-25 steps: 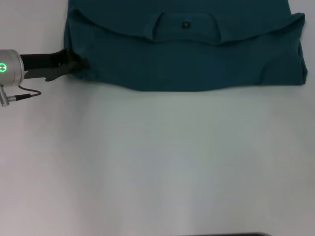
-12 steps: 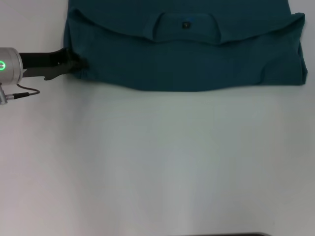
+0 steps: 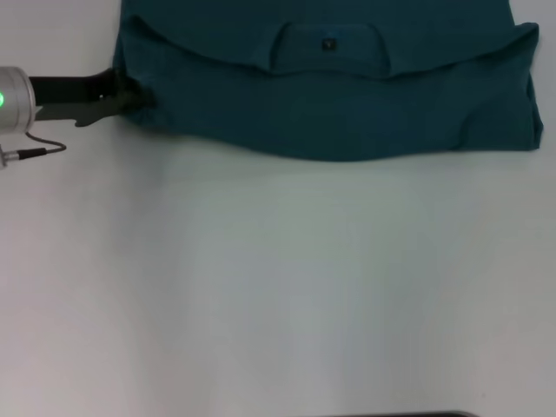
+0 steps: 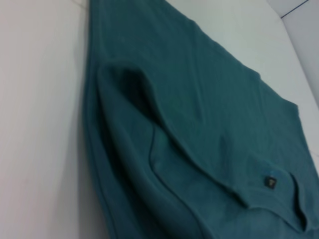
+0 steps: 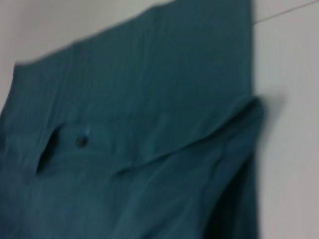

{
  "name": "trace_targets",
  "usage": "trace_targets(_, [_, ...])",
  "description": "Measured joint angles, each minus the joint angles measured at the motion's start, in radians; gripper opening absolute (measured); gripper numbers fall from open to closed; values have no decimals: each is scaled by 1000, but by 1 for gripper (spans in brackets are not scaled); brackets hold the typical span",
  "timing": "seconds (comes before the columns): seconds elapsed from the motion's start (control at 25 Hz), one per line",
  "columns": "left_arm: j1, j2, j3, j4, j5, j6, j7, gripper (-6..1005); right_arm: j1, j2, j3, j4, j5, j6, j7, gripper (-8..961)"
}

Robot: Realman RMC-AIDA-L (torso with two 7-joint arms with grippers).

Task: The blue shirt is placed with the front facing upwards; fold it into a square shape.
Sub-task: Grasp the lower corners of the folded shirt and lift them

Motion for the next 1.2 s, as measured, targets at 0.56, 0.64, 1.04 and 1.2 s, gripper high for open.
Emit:
trace_targets(0.56, [-13, 2, -2, -52, -1, 18, -12, 18, 44, 43, -87, 133, -4, 125, -20, 745])
trace_targets(0.64, [-14, 2, -2, -52, -1, 18, -11, 18, 46, 53, -96, 135, -5, 145, -22, 745])
trace_targets(1.04, [-18, -1, -4, -54, -1, 14, -9, 18, 49, 97, -144, 141, -7, 221, -43, 745])
trace_targets(1.2, [-18, -2, -5, -55, -2, 13, -9, 18, 48, 99, -144, 143, -6, 219, -29, 706])
